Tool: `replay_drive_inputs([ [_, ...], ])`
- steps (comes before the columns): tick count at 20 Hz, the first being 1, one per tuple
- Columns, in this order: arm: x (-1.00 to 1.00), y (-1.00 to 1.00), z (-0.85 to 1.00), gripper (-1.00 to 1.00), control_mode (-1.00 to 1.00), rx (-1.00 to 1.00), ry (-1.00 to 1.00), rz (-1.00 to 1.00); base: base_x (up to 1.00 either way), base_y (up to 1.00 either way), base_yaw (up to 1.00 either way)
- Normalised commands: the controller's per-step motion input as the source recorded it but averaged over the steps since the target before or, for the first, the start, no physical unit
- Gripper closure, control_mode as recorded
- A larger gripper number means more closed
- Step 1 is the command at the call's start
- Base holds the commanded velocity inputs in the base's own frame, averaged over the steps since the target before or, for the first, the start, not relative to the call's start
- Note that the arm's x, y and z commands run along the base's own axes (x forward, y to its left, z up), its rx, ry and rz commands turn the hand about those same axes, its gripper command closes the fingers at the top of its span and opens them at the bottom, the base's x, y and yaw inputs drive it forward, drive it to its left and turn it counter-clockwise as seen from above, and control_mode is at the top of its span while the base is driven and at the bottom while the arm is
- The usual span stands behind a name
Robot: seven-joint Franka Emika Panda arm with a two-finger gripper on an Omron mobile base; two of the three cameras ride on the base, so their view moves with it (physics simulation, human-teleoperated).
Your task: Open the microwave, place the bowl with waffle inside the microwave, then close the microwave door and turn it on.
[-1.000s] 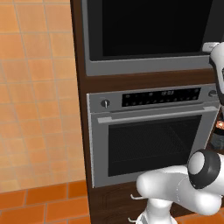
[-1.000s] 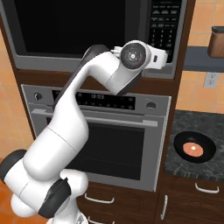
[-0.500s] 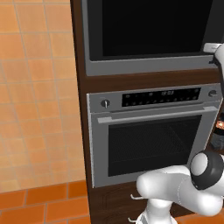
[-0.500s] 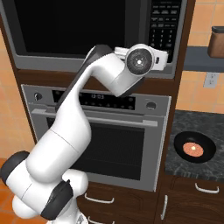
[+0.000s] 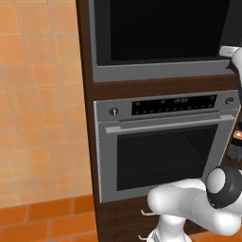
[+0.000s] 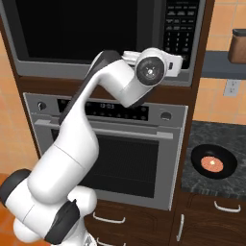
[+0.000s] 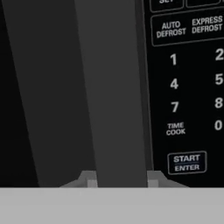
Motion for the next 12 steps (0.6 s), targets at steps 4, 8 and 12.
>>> replay_drive_inputs([
  [4, -0.59, 0.19, 0.63, 1.0, -1.0, -0.07, 0.08, 0.06, 0.0, 0.0, 0.0],
  [8, -0.76, 0.28, 0.52, 1.0, -1.0, -0.08, 0.09, 0.06, 0.0, 0.0, 0.0],
  [12, -0.96, 0.61, 0.12, 1.0, -1.0, -0.11, 0.03, 0.01, 0.0, 0.0, 0.0],
])
